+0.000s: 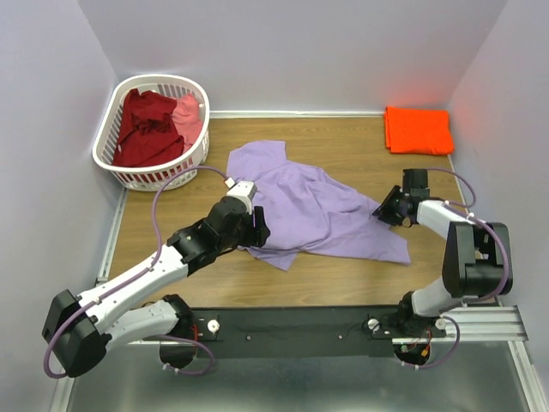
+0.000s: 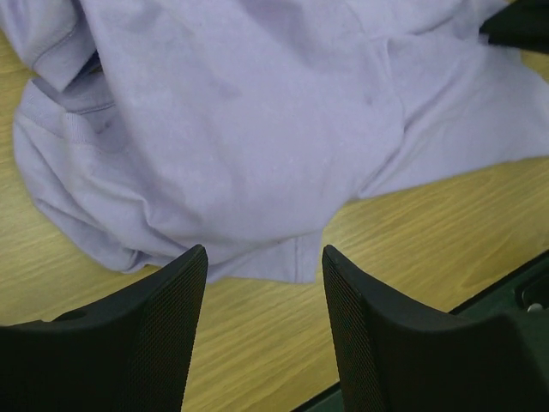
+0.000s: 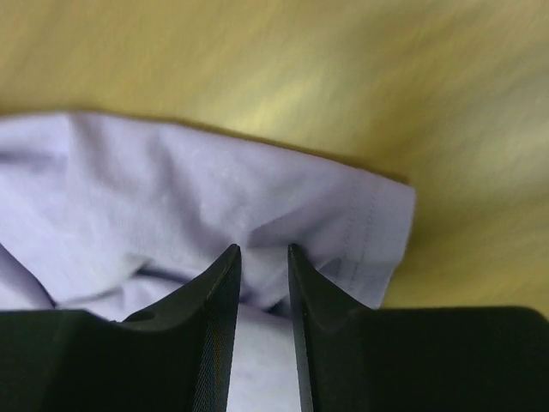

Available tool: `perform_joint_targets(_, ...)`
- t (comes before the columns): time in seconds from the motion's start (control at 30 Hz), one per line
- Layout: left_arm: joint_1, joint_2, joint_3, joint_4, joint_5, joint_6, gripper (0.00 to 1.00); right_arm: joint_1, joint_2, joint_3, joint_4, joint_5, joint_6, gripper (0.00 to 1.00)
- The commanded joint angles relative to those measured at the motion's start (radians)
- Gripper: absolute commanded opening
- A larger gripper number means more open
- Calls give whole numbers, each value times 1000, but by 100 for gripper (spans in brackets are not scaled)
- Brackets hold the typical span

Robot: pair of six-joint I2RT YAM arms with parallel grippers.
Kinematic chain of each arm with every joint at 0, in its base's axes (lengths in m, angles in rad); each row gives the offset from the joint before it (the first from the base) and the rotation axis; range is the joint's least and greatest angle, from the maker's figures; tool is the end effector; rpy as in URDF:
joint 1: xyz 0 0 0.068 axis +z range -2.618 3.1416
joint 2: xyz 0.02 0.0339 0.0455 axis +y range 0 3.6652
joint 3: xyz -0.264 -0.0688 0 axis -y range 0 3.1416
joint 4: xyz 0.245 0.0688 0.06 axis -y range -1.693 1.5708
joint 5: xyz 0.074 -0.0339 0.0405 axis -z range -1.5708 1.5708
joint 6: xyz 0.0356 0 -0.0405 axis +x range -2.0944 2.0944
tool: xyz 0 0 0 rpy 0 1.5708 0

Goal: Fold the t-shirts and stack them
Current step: Flatten the tshirt out

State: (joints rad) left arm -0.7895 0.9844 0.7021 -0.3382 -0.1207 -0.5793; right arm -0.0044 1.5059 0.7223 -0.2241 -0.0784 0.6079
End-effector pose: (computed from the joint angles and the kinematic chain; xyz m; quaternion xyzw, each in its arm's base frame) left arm 0.1544 -0.1496 0.2592 0.0657 0.8856 -0.2471 0.3877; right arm 0.2772 0.0016 0.1539 0.2789 0.9185 0.1185 0.2539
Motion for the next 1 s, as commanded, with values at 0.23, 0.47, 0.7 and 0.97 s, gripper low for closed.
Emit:
perform_joint_targets(0.23,-2,131,16,62,99,42,64,-180,289,273,63,20,47,50)
perform_joint_targets(0.47,4,119,7,110,-5,-19,67,85,30,231,3,-20,-163,65)
perform_joint_targets(0.7,134,53,2,128,-34,-33,68,417,-288,22,-43,-75,-209,63)
perform_joint_targets(0.97,188,-13,43,48,-69,-14,68,773,-268,-12,-75,-15,-206,52)
